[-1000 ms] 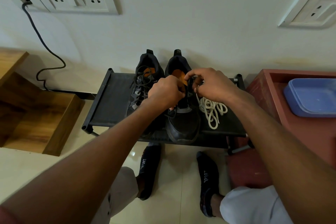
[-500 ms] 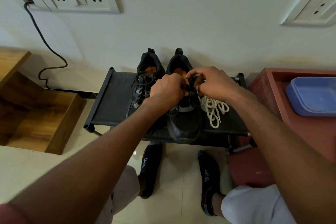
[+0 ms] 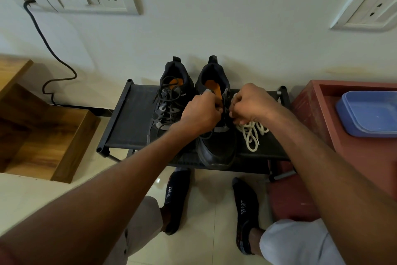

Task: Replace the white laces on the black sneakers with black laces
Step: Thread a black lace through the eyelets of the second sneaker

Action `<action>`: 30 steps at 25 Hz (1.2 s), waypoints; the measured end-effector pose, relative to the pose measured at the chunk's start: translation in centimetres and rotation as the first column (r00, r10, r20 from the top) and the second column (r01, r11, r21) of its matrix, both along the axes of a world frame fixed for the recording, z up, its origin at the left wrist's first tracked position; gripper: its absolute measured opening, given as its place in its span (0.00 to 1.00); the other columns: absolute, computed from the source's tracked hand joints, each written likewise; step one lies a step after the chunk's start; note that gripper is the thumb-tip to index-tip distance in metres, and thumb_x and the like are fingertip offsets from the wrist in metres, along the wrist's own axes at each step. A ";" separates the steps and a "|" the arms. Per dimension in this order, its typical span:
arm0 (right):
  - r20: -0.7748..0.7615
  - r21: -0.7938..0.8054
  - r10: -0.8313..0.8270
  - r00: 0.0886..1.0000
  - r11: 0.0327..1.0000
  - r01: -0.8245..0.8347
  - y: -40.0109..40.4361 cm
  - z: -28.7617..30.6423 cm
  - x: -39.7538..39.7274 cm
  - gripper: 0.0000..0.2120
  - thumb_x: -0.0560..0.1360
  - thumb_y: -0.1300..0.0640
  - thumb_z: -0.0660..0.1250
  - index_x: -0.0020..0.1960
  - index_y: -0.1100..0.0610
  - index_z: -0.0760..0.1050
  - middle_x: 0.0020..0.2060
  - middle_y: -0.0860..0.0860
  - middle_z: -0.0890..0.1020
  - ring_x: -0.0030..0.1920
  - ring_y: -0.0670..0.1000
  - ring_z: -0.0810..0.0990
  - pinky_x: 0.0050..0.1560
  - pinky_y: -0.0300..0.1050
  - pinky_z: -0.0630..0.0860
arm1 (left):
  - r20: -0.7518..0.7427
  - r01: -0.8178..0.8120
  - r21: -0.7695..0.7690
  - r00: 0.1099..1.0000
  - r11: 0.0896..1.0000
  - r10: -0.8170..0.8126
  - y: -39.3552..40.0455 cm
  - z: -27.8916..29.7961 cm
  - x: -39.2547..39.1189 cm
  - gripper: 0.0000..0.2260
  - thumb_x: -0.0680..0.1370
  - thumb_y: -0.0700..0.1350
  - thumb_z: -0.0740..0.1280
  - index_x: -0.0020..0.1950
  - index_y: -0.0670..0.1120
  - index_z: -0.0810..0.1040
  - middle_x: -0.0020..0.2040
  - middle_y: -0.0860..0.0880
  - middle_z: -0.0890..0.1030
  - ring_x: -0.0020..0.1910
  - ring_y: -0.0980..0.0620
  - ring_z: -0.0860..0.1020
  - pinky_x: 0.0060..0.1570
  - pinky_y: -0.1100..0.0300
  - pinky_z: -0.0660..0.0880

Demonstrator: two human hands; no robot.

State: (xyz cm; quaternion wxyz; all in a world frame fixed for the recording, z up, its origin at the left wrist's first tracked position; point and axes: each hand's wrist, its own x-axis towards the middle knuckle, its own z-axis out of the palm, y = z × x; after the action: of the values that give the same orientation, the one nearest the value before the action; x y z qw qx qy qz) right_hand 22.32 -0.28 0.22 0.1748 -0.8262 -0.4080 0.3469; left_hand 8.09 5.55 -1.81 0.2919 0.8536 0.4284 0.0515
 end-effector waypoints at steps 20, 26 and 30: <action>0.122 0.041 0.106 0.987 0.993 -0.112 -0.5 0.7 -0.9 0.02 0.80 0.59 0.72 0.49 0.57 0.83 0.35 0.54 0.87 0.33 0.51 0.88 0.40 0.49 0.87 | -0.141 0.050 -0.022 0.989 0.999 -0.053 -0.4 1.0 0.0 0.09 0.80 0.39 0.61 0.42 0.50 0.72 0.39 0.49 0.73 0.41 0.46 0.73 0.32 0.56 0.62; 0.240 0.221 0.020 0.971 0.972 -0.075 -0.5 2.0 -0.1 0.04 0.76 0.52 0.77 0.45 0.51 0.85 0.39 0.48 0.86 0.41 0.49 0.86 0.51 0.52 0.85 | 0.093 -0.009 0.133 0.996 0.991 -0.003 1.9 3.5 -1.0 0.11 0.81 0.40 0.63 0.56 0.53 0.82 0.47 0.48 0.83 0.46 0.44 0.81 0.43 0.47 0.79; -0.488 0.697 -0.041 0.872 0.584 0.417 -0.5 6.0 -0.6 0.05 0.83 0.56 0.66 0.49 0.56 0.79 0.44 0.51 0.87 0.47 0.51 0.88 0.48 0.47 0.82 | 0.228 0.160 -0.180 0.967 0.971 -0.117 2.3 4.2 -1.3 0.06 0.83 0.48 0.68 0.54 0.50 0.85 0.47 0.42 0.84 0.51 0.44 0.83 0.60 0.45 0.78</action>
State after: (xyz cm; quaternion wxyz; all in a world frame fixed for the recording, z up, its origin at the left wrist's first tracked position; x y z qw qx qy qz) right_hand 21.71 -0.76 6.19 0.6455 -0.6163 -0.3566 0.2765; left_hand 6.80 7.82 2.43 0.4224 0.8379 0.3362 0.0805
